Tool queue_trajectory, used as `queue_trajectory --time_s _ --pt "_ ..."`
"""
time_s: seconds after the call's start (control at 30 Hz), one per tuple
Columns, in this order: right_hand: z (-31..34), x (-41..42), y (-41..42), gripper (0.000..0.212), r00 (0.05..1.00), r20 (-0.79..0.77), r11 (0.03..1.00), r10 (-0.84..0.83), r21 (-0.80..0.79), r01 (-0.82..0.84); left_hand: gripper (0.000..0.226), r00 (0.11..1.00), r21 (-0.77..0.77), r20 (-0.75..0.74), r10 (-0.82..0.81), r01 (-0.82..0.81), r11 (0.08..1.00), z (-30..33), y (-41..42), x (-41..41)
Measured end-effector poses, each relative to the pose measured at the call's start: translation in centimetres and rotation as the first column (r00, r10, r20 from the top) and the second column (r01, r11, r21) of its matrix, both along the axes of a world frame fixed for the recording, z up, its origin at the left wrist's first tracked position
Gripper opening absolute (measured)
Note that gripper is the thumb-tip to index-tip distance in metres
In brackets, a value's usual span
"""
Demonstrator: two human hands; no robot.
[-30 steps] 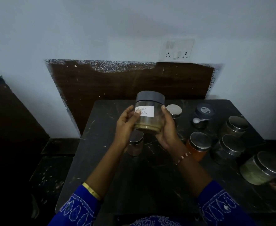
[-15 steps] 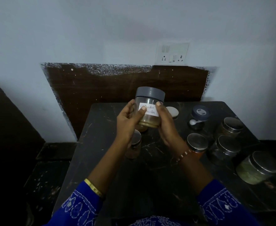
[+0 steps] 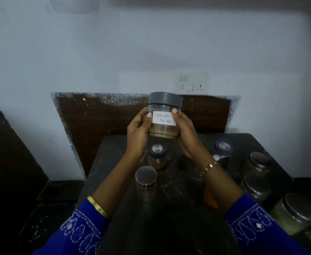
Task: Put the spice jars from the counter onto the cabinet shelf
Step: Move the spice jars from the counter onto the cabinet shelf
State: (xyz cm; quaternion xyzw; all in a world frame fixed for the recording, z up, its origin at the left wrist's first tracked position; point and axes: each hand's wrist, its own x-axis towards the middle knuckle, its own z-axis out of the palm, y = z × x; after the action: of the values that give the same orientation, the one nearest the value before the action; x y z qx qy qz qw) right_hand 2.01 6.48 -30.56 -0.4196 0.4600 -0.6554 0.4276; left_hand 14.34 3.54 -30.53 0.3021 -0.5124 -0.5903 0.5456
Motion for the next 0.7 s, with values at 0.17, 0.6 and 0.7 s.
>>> queue_trajectory --time_s 0.17,0.6,0.7 --pt "9.5 -0.4 -3.2 0.051 0.981 -0.196 0.979 0.015 -0.195 -0.054 0.041 0.998 -0.199 -0.040 0.050 -0.057 0.978 9.4 -3.4 -0.2" --pt "31.1 0.2 -11.1 0.059 0.931 -0.330 0.857 -0.157 -0.514 -0.038 0.037 0.957 -0.685 0.007 0.290 -0.207 0.699 29.9 -11.1 1.0" --pt "33.8 0.1 -13.5 0.057 0.895 -0.379 0.834 -0.236 -0.551 -0.013 0.039 0.927 -0.719 0.029 0.375 -0.241 0.652 32.7 -13.7 0.9"
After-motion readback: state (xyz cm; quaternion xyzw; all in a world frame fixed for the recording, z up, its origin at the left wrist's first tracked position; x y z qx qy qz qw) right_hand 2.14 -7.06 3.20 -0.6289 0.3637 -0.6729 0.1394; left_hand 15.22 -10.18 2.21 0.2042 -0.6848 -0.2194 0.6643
